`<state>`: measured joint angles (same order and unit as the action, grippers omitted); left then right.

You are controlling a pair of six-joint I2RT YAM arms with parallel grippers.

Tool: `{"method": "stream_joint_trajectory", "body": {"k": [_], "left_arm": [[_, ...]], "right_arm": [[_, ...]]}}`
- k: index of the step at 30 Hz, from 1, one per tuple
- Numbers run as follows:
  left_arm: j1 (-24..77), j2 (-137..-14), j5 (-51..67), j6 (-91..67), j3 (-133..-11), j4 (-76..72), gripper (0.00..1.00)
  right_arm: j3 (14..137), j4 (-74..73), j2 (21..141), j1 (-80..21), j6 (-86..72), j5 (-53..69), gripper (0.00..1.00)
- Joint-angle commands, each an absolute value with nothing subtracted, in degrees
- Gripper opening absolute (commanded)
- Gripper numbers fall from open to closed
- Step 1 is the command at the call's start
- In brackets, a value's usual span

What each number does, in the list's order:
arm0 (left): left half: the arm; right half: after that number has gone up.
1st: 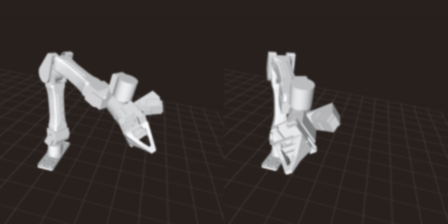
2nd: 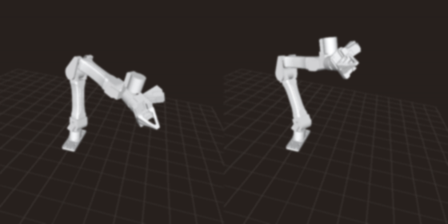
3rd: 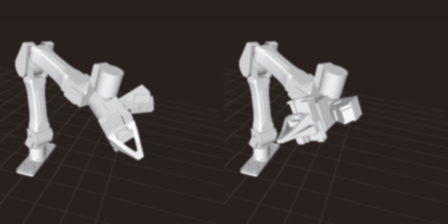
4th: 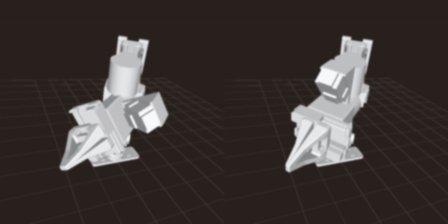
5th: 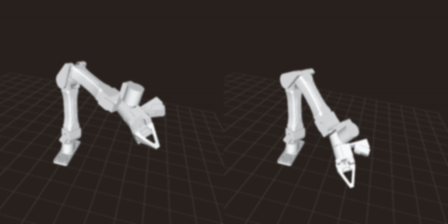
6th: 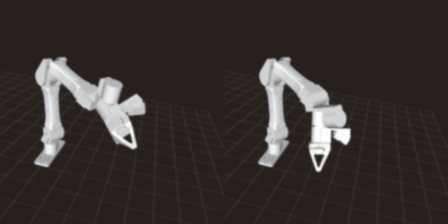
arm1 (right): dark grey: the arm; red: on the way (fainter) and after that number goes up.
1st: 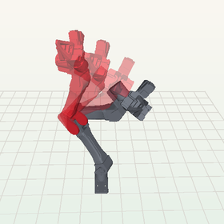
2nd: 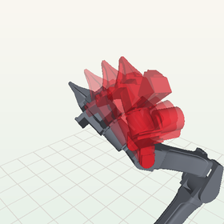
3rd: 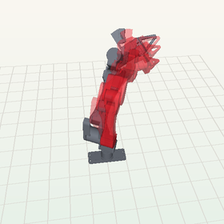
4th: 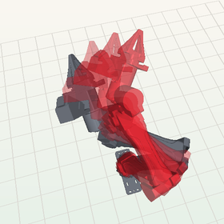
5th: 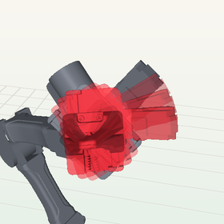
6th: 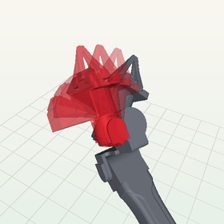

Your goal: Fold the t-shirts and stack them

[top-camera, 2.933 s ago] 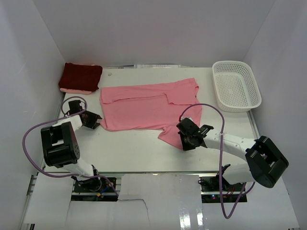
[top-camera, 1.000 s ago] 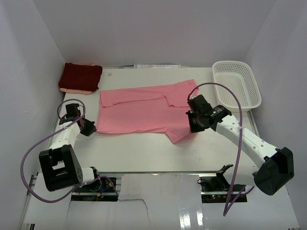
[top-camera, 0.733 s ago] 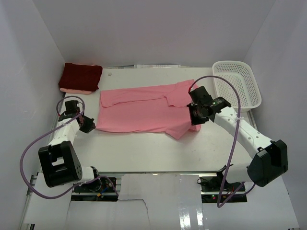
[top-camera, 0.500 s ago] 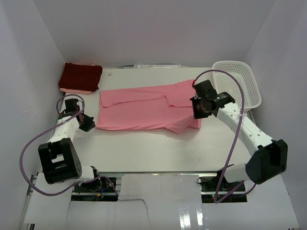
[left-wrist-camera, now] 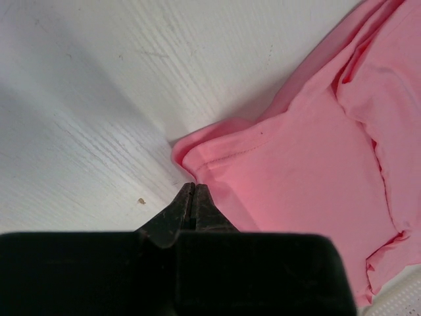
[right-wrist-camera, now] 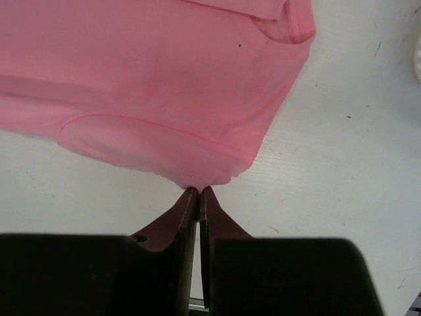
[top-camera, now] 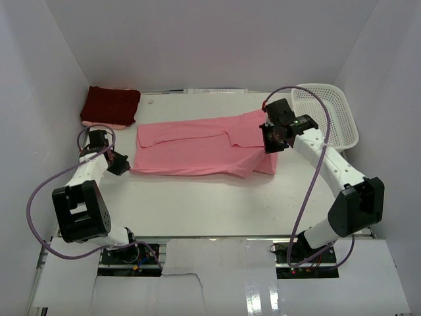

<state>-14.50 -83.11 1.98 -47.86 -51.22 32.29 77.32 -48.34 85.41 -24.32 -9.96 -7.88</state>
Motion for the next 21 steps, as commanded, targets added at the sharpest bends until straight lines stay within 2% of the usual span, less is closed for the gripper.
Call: {"method": "stream_joint_trajectory", "body": {"k": [1,21], "left_arm": [[-14.4,-83.9,2.5,-48.2,-54.1,31.4,0.02],[-14.3,-91.6,5.5,-49.1,-64.6,32.3,0.02]], "right_arm": [[81.6,-48.4,86.7,-23.6,-8.4,-7.6,0.08],[96.5,-51.2,96.9,-20.9,-7.6,-5.5,0.08]]}}
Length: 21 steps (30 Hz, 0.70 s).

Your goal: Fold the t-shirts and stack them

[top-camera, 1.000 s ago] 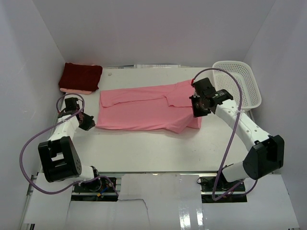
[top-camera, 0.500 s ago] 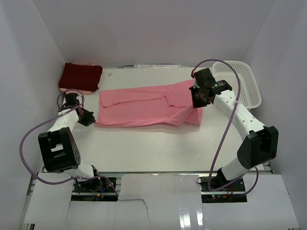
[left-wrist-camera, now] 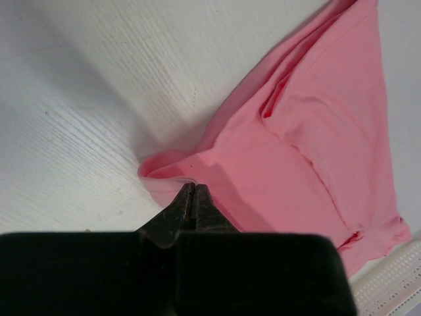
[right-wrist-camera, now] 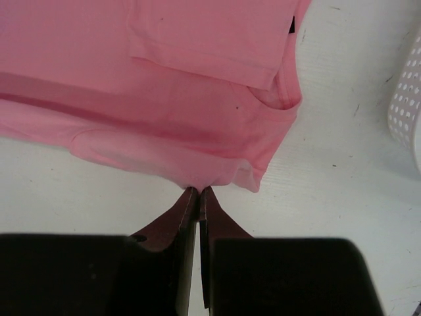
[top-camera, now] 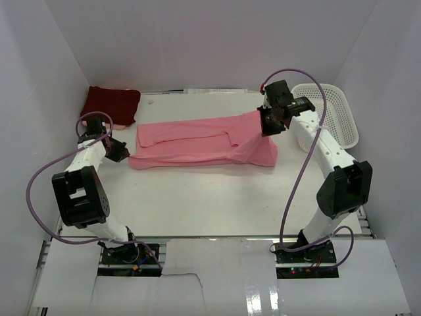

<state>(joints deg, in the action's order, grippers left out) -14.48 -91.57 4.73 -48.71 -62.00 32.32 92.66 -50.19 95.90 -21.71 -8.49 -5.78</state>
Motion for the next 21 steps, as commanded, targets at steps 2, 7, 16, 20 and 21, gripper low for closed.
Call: {"method": "stream_joint_trajectory", "body": {"k": [2,7,16,20,21], "left_arm": [[-14.3,-92.5,5.6,-49.3,-65.7,32.4,0.02],[-14.3,-94.2,5.2,-49.8,-67.9,33.3,0.02],[-14.1,-97.4,5.8,-49.8,-71.7,33.8,0.01],[-13.4,-99.0,5.2,-49.6,-73.6,33.9,0.01],[-13.3,-99.3,4.8,-49.6,-74.2,34.0,0.01]], "right_arm": [[98.3,-51.5,98.3,-20.7,-7.6,-5.3,0.08],[101.6,-51.8,100.5,-20.1,-7.6,-5.4,0.08],[108.9,-52.7,105.9,-18.3,-7.3,-4.8,0.08],[110.9,-53.3,108.4,-17.8,-7.1,-4.5,0.08],[111.2,-53.2,108.8,-17.8,-7.1,-4.0,0.08]]}}
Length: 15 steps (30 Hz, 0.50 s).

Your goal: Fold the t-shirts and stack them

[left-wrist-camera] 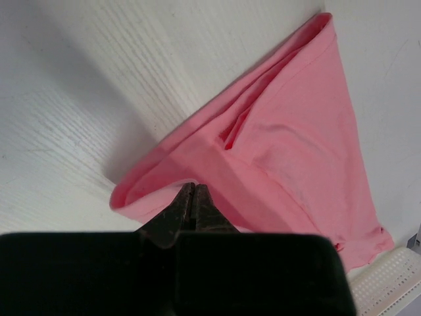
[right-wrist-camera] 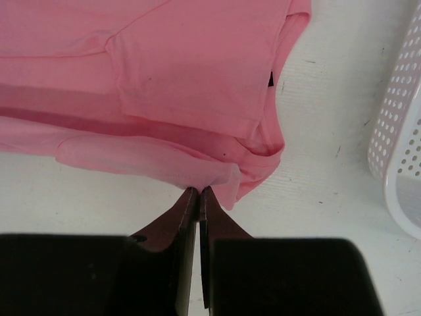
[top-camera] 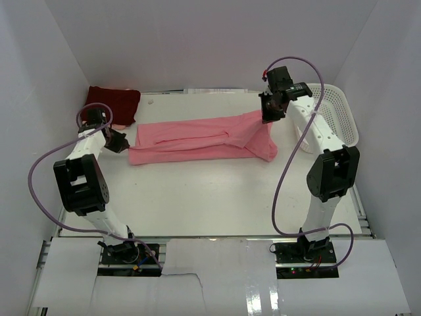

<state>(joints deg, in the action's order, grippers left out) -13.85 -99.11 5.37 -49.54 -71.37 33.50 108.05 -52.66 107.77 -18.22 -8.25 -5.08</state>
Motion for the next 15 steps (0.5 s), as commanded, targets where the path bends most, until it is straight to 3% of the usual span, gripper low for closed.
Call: {"method": "stream_joint_trajectory", "body": {"k": [1,15], "left_arm": [[-13.2,-100.3,4.7,-49.5,-75.3,34.4,0.01],[-11.9,-105.8,4.1,-49.0,-81.7,35.8,0.0]], "right_arm": [[111.8,-53.3,109.1,-17.8,-7.3,-4.0,0.08],[120.0,-54.3,116.9,-16.7,-7.3,-3.0,0.08]]}}
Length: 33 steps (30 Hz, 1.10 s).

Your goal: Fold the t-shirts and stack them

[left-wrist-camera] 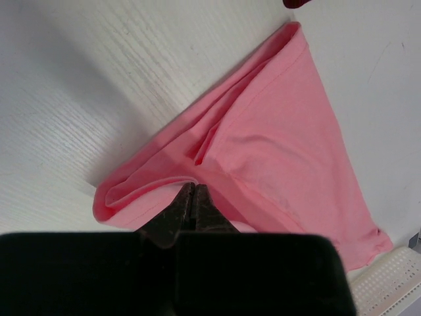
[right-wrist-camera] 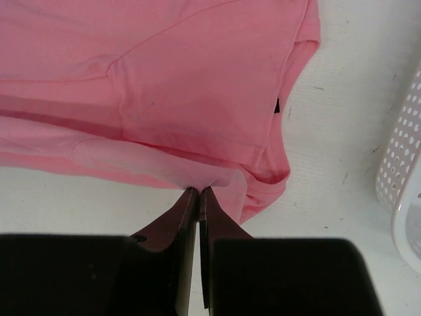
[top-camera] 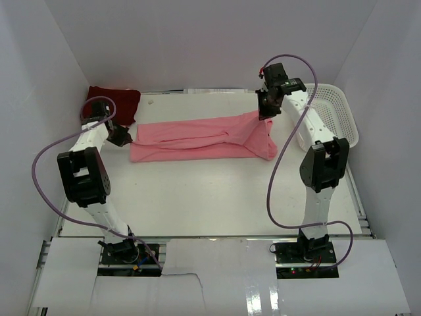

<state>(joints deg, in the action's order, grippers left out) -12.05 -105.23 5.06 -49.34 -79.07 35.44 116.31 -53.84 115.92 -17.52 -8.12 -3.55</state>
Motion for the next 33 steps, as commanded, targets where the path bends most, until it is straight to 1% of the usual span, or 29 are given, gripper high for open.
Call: {"method": "stream_joint_trajectory", "body": {"k": [1,14,33], "left_arm": [[-11.9,-106.1,4.1,-49.0,-82.0,35.9,0.0],[-11.8,-110.0,4.4,-49.6,-85.2,36.0,0.0],[-11.6,-113.8,4.7,-50.1,-87.0,35.9,0.0]], "right_arm": [[120.4,-54.4,117.5,-16.5,-7.3,-2.8,0.08],[127.1,-54.0,124.1,-14.7,-6.6,-0.6,0.08],[127.7,-44.6,128.3,-11.4,-8.2,9.0,0.08]]}}
